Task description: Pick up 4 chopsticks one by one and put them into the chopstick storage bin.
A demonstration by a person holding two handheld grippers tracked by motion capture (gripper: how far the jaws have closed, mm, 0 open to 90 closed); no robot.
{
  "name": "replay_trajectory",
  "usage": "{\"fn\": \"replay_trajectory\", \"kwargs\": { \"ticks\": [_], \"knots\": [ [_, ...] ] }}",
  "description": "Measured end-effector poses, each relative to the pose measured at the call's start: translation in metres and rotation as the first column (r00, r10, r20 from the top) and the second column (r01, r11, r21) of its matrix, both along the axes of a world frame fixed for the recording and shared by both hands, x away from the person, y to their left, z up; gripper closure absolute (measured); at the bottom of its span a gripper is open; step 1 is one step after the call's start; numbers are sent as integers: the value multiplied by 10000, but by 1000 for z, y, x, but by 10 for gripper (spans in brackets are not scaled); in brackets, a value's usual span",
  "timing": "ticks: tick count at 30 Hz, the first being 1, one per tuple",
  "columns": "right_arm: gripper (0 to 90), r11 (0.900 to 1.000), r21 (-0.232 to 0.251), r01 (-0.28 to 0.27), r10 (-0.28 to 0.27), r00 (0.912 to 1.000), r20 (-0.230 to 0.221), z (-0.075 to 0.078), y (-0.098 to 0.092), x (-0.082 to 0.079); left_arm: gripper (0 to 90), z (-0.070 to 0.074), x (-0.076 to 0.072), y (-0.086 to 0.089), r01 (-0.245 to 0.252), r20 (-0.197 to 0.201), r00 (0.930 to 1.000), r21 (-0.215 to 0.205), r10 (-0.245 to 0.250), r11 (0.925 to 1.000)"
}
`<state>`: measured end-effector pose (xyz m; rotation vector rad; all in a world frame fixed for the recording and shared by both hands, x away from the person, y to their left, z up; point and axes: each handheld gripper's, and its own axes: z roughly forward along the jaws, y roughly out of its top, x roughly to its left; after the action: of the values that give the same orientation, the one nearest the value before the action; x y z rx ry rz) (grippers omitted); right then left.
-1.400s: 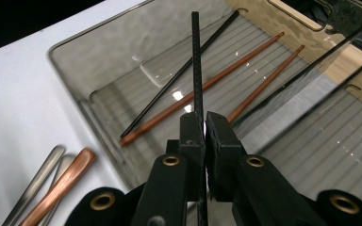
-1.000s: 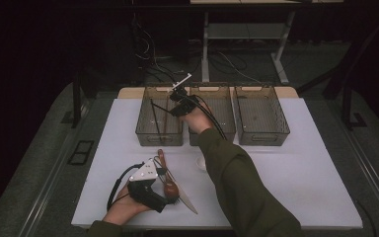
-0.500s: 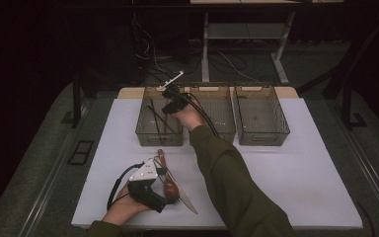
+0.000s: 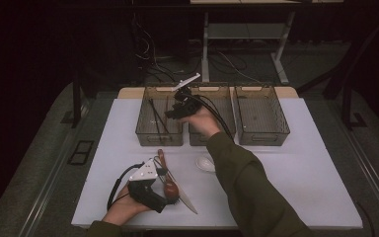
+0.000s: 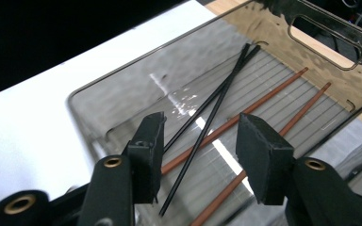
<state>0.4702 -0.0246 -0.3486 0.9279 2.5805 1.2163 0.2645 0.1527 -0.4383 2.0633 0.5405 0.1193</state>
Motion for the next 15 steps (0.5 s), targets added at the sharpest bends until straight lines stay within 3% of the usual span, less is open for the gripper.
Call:
{"fn": "replay_trajectory", "kwargs": {
  "ticks": [8, 15],
  "knots": [
    [466, 9974, 377, -614, 607, 9979, 206, 5, -24, -23, 0, -1, 0, -1, -3, -34, 10000, 22, 3, 10000],
    [443, 9942, 566, -912, 896, 9955, 305, 0, -47, -44, 0, -1, 0, -1, 23, -29, 10000, 81, -23, 10000]
  ]
}}
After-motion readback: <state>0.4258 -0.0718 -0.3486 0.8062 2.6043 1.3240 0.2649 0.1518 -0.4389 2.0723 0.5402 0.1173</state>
